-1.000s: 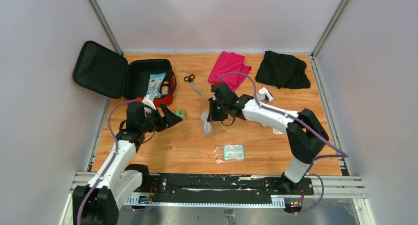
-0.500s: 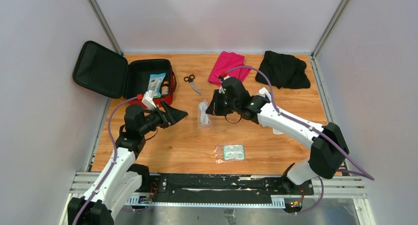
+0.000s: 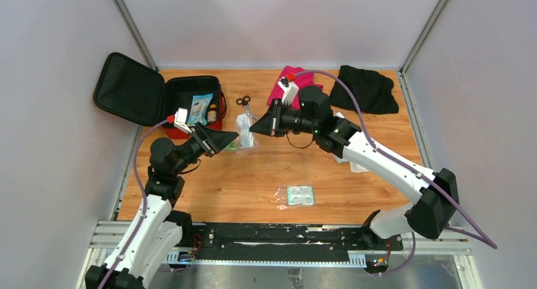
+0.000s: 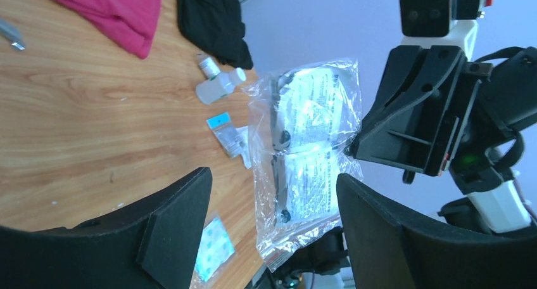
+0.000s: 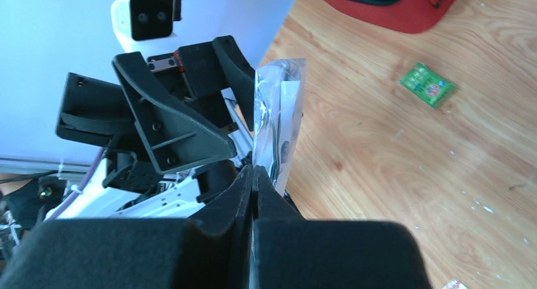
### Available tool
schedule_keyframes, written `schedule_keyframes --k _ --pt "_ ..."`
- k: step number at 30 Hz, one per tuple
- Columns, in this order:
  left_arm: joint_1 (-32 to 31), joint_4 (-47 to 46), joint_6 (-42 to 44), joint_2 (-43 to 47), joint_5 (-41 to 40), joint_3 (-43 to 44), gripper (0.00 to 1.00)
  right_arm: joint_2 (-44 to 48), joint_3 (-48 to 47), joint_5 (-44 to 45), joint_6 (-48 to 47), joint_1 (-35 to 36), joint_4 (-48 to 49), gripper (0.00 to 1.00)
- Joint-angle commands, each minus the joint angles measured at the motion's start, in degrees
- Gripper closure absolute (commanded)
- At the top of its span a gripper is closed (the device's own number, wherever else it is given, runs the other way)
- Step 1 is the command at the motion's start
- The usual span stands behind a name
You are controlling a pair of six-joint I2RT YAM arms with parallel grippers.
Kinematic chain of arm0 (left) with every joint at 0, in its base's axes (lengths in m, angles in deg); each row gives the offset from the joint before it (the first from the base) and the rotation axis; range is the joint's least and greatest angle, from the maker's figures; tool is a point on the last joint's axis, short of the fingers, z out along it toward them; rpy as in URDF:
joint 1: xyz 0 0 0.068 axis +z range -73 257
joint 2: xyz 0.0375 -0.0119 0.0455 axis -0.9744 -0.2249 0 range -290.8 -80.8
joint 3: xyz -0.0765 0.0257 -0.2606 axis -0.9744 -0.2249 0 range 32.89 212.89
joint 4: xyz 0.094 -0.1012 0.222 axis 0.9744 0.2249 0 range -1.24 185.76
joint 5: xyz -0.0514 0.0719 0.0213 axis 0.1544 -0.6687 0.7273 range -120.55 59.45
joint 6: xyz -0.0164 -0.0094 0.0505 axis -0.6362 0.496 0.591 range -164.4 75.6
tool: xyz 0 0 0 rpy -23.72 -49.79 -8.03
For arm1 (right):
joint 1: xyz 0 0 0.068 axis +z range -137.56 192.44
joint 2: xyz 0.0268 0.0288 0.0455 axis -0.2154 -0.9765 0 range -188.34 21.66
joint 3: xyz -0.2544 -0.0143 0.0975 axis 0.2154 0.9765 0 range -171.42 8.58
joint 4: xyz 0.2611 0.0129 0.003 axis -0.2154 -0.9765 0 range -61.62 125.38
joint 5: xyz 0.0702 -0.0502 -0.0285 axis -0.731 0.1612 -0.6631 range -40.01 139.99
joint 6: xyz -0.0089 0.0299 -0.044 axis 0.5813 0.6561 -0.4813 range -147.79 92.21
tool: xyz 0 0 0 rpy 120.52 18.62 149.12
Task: Organize the medicine kit
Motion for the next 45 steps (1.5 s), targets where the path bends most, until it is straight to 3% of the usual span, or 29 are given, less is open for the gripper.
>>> schedule_keyframes --k 1,13,26,28,30,32,34,37,40,45 --pt "-0.4 -5.6 -3.8 0.1 2.7 3.2 0.25 1.6 -1.8 -4.2 3.1 0.4 5.0 1.00" --pt "-2.7 -9.6 -6.8 -1.1 3.6 6.7 0.41 0.4 -1.5 -6.3 7.0 0.2 9.7 1.00" --pt "-2.7 -9.6 -6.4 -1.0 2.1 5.5 0.96 3.7 -0.6 -0.9 3.4 -0.3 4.0 1.00" --pt "-2.7 -9.6 -5.9 -1.5 1.5 5.5 1.00 4.8 -1.0 1.1 1.6 -0.5 0.6 0.93" --pt "-2.7 -7.3 -4.4 -2.5 0.8 6.4 1.00 6.1 -1.3 3.5 -0.5 -0.7 -2.7 0.74" --pt "-2.7 -1.3 -0.2 -4.1 -0.9 8.8 1.00 8.1 -1.5 7.6 -2.8 -1.0 -7.0 0.56" --pt "-2.7 9.4 8.4 -6.9 -3.8 13.4 1.00 10.6 -1.3 12.2 -5.3 -1.4 -11.8 0.46" --pt "-2.3 26.0 19.7 -13.9 -11.6 24.2 1.00 14.6 0.0 18.6 -8.3 -2.1 -16.6 0.38" --pt "1.4 33.9 27.9 -23.8 -14.0 33.2 1.00 17.7 1.5 23.3 -10.3 -3.0 -21.5 0.26" --pt "8.2 43.5 37.6 -38.0 -19.0 46.4 1.00 21.6 4.7 29.9 -13.7 -3.3 -25.1 0.25"
